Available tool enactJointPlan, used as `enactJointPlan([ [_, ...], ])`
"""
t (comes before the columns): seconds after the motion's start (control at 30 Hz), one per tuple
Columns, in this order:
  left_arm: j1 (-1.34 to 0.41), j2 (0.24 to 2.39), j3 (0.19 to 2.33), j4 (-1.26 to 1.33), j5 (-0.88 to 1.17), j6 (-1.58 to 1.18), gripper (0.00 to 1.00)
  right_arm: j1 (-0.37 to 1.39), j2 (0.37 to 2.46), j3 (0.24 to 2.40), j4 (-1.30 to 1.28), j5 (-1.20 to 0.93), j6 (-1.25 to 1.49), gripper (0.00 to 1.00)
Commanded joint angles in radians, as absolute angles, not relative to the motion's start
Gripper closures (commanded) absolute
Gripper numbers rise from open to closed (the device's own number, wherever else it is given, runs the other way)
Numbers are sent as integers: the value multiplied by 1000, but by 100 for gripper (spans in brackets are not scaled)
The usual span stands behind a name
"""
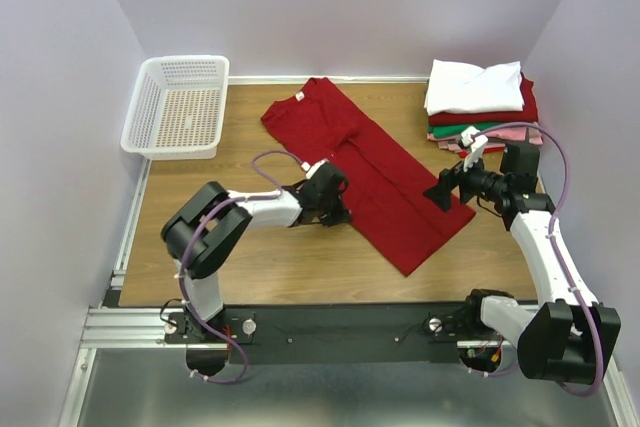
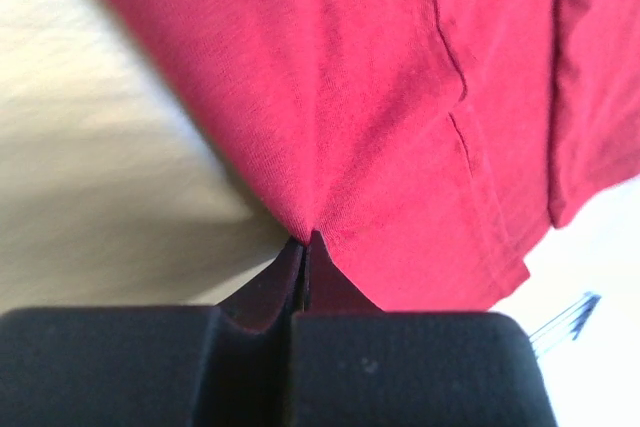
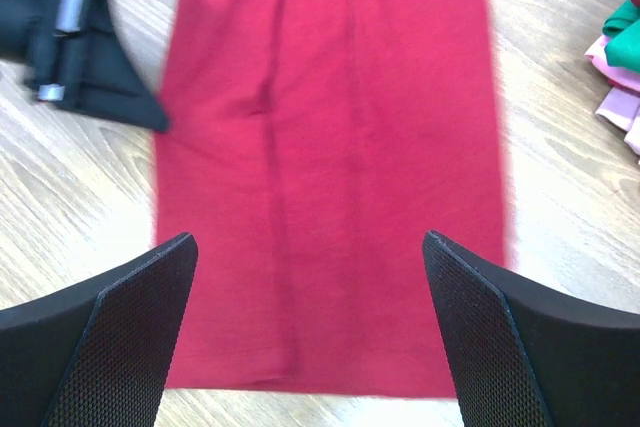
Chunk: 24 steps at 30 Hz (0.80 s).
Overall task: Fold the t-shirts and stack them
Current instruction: Fold the tshirt
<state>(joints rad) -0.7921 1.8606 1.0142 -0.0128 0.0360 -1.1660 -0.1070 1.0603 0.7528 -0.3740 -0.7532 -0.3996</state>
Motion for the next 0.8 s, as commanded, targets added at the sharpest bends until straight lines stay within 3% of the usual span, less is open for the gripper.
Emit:
enactJointPlan([
  [0.0, -787, 1746, 861, -97, 29, -1060, 100, -117, 1035, 756, -365, -790, -390, 0],
  [0.37, -773, 1436, 612, -156, 104, -908, 100, -118, 1031, 752, -367, -799, -396, 0],
  [0.43, -770, 1386, 607, -173, 126, -878, 85, -118, 1031, 750, -371, -817, -402, 0],
  [0.47, -770, 1365, 609, -175, 152, -844, 67, -118, 1031, 749, -380, -825, -417, 0],
  [0.57, -770, 1255, 624, -181, 184, -801, 37, -118, 1037, 747, -420, -874, -466, 0],
  [0.67, -770, 1123, 672, -198, 187, -717, 23, -118, 1037, 727, -442, -914, -514, 0],
  [0.77, -770, 1034, 721, -180, 236, -573, 20, -118, 1051, 686, -445, -943, -573, 0],
])
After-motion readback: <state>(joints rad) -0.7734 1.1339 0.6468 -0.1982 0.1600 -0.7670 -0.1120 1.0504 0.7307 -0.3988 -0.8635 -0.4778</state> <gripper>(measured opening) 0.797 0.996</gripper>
